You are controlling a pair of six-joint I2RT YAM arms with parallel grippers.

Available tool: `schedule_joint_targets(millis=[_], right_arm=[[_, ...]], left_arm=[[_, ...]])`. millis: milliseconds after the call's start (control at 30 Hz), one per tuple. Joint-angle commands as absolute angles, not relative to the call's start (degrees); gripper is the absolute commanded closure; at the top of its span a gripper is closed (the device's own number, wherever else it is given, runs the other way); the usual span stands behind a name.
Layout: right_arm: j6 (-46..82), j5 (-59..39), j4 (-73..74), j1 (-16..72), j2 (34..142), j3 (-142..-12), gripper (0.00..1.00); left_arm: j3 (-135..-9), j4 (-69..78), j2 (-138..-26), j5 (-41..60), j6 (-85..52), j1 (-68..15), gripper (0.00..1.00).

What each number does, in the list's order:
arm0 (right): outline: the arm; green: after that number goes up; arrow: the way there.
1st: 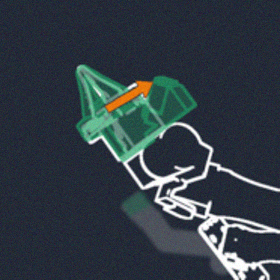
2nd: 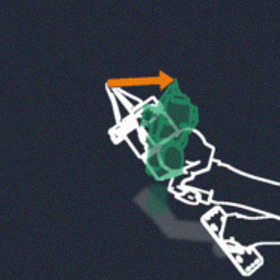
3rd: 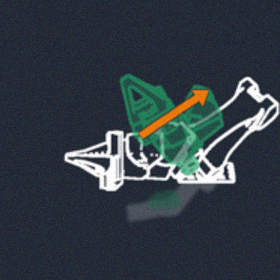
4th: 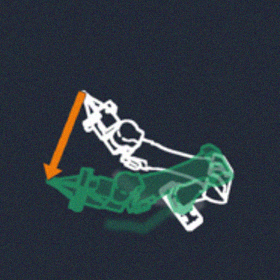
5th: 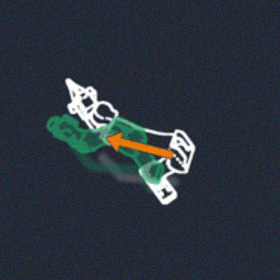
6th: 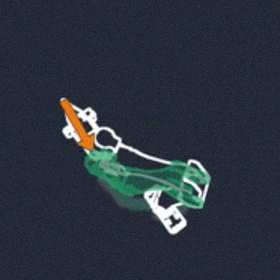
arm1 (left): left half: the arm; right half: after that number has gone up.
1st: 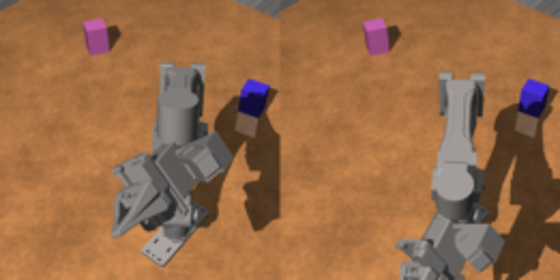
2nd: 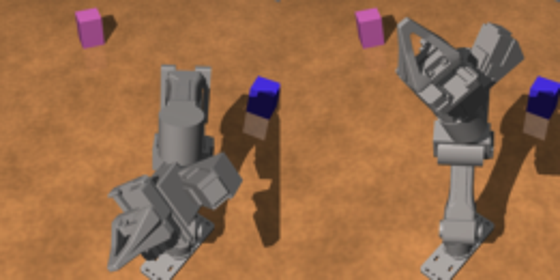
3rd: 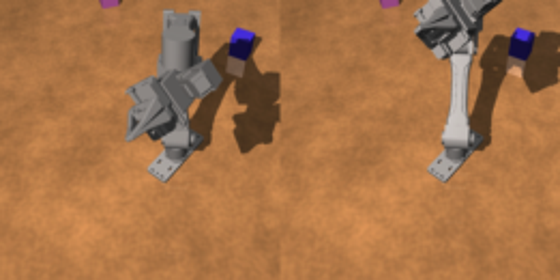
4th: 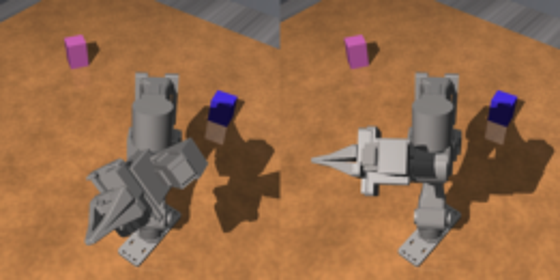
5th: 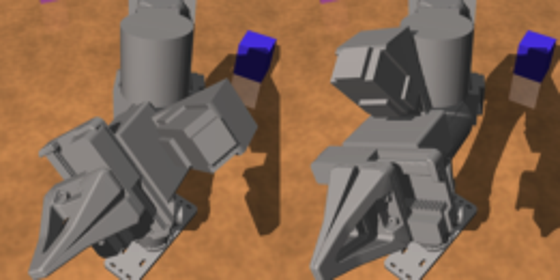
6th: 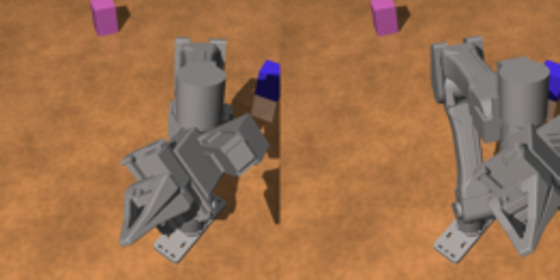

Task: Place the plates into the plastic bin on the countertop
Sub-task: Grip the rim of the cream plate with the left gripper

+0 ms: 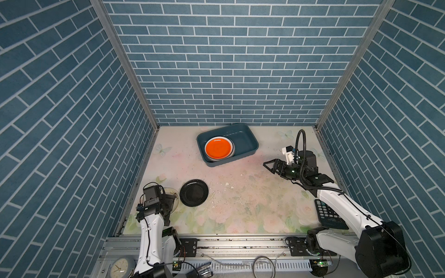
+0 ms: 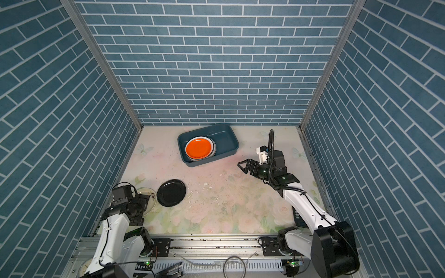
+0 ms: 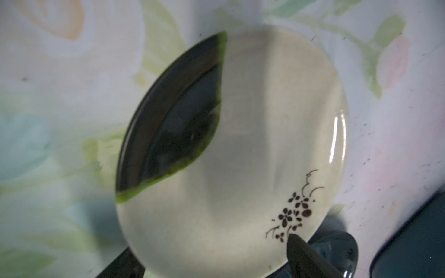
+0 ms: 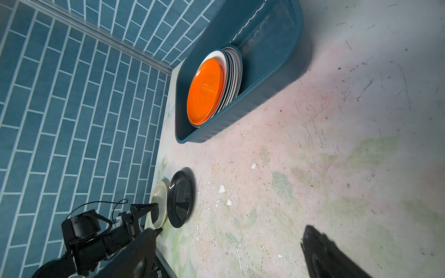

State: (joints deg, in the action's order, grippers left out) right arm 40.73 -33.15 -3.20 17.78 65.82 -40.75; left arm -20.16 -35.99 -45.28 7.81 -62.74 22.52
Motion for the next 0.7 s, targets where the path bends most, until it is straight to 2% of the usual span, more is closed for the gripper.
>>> schedule_joint_targets(millis=[0, 300, 400, 467, 533, 600, 667], right_arm=[[42.74, -34.63, -1.2, 17.2, 66.58, -39.69, 0.07], [44.21, -35.58, -1.35, 16.18, 67.81, -40.35, 0.09], [44.56, -35.51, -1.68, 16.16, 68.03, -40.56, 0.09], [44.78, -35.42, -1.82, 16.11, 68.16, -40.59, 0.09], [44.82, -35.34, -1.93, 15.99, 68.25, -40.62, 0.09], [44.89, -35.18, -2.07, 16.0, 68.37, -40.69, 0.09], [45.0, -34.99, -2.12, 15.95, 68.64, -40.66, 0.09]], left_arm=[[-17.76, -30.75, -48.81, 9.63, -60.24, 23.87, 0.09], [-18.54, -22.14, -57.16, 11.49, -58.54, 24.34, 0.19], [-18.1, -18.01, -57.96, 12.83, -58.54, 24.52, 0.28], [-18.1, -16.68, -58.18, 12.38, -58.45, 24.57, 0.39], [-18.44, -15.92, -58.63, 12.0, -57.73, 24.65, 0.44], [-19.29, -15.86, -59.48, 11.45, -56.7, 24.65, 0.45], [-19.98, -14.92, -60.92, 11.49, -55.11, 24.91, 0.55]])
